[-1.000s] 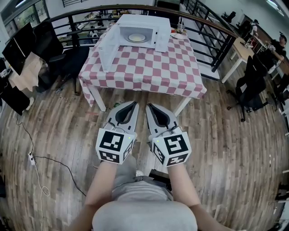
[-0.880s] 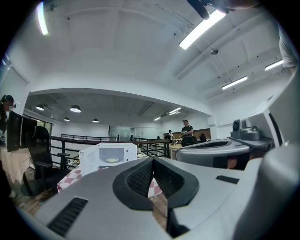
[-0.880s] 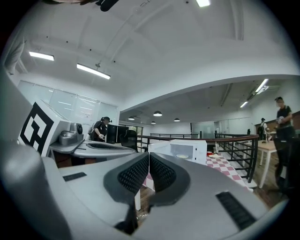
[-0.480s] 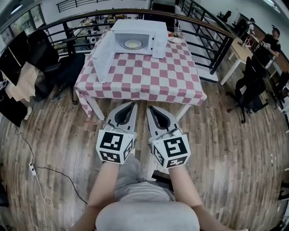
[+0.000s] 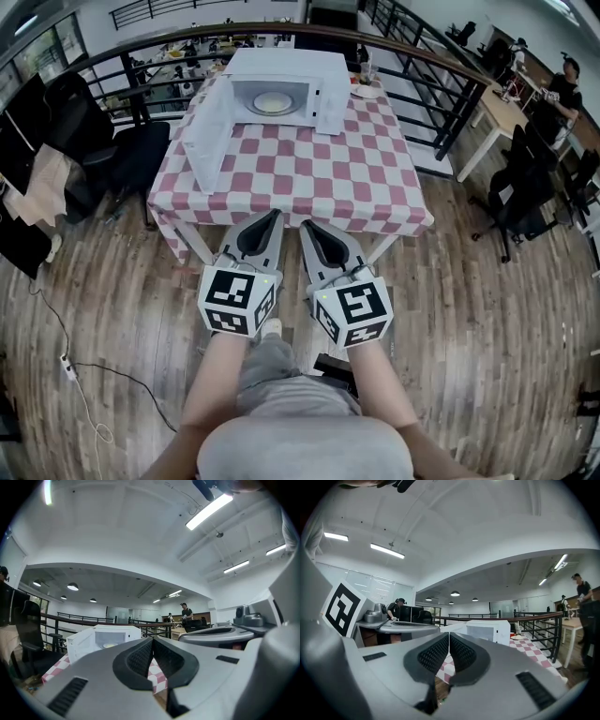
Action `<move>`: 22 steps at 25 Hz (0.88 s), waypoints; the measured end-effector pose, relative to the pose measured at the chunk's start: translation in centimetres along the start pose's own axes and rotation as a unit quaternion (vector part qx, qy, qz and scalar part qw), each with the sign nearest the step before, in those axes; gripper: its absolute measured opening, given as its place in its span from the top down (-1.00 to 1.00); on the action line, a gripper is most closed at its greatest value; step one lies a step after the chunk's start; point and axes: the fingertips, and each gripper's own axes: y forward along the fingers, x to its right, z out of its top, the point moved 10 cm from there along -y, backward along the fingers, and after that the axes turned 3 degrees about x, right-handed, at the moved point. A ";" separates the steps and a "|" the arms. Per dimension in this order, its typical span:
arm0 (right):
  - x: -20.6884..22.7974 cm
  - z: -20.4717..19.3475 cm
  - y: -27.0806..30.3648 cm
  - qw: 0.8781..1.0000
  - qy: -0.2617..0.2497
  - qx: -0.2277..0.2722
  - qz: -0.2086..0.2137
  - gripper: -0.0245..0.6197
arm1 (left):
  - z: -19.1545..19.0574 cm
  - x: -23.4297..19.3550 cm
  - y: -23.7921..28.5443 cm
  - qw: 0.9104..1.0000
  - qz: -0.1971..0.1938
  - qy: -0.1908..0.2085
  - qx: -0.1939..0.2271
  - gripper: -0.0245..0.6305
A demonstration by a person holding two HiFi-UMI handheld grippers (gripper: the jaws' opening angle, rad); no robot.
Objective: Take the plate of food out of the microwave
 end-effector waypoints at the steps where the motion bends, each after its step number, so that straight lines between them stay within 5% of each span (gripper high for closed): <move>1: 0.3 0.0 0.8 1.000 0.003 -0.002 -0.001 0.84 | 0.1 -0.6 0.6 1.000 -0.001 0.000 0.000 0.91; 22: 6.1 -2.1 16.6 0.999 0.018 -0.024 -0.018 0.84 | -1.2 -12.4 13.0 1.000 -0.014 -0.018 -0.019 0.91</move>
